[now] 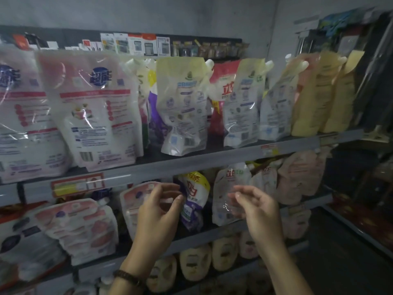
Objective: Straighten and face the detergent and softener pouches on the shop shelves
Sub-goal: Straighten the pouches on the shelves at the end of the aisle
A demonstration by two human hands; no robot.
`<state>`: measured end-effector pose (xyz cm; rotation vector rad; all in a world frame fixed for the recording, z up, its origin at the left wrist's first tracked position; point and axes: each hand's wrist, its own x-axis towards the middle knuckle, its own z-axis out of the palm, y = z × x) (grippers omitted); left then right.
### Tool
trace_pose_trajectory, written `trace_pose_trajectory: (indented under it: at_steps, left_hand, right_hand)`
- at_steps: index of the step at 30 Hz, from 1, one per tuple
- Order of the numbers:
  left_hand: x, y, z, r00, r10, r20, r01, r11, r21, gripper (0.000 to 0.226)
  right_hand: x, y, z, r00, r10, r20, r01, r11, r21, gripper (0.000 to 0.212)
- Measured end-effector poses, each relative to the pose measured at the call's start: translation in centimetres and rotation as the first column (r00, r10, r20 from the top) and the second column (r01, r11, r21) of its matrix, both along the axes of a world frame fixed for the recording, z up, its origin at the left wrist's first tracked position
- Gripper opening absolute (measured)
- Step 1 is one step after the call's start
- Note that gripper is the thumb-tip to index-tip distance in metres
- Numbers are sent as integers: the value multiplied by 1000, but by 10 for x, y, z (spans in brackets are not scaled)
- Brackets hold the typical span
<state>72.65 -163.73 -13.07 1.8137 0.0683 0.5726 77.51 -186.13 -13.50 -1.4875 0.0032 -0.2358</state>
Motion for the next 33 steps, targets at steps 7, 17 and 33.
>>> trace_pose_trajectory:
  at_steps: [7, 17, 33]
  left_hand:
    - [5, -50, -19, 995, 52, -87, -47, 997, 63, 15]
    - [53, -59, -36, 983, -7, -185, 20, 997, 73, 8]
    - [120, -107, -66, 931, -48, -362, 14, 995, -98, 24]
  right_hand:
    - [14, -44, -21, 997, 28, -76, -29, 1000, -3, 14]
    - [44, -61, -38, 988, 18, -156, -22, 999, -28, 11]
    - [115, -89, -74, 959, 45, -281, -38, 999, 31, 8]
